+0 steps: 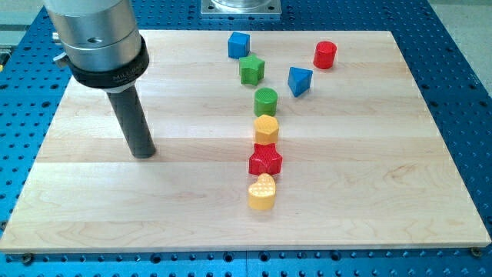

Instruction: Move the heart diagonally to the red star

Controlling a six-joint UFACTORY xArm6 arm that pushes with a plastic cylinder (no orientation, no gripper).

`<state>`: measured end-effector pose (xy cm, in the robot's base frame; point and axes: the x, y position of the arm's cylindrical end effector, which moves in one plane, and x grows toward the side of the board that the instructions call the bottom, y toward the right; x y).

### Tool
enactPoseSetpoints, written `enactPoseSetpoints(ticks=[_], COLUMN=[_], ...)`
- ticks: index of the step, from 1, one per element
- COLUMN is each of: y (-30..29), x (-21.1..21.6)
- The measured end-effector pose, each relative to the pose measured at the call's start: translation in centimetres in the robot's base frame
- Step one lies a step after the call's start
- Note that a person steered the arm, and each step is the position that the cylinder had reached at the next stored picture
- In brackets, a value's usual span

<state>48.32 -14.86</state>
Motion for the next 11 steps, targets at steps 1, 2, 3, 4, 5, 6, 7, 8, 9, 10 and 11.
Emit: enactPoseSetpoints(ticks=[1,2,3,4,5,6,7,8,9,10,11], y=[0.0,0.8,4.1,7.3,8.1,10.7,11.0,12.1,12.4,18.0,23.2], x=[0.0,-1.5,-5.0,-7.7,-7.6,-5.1,0.7,5.4,12.6,13.4,10.1])
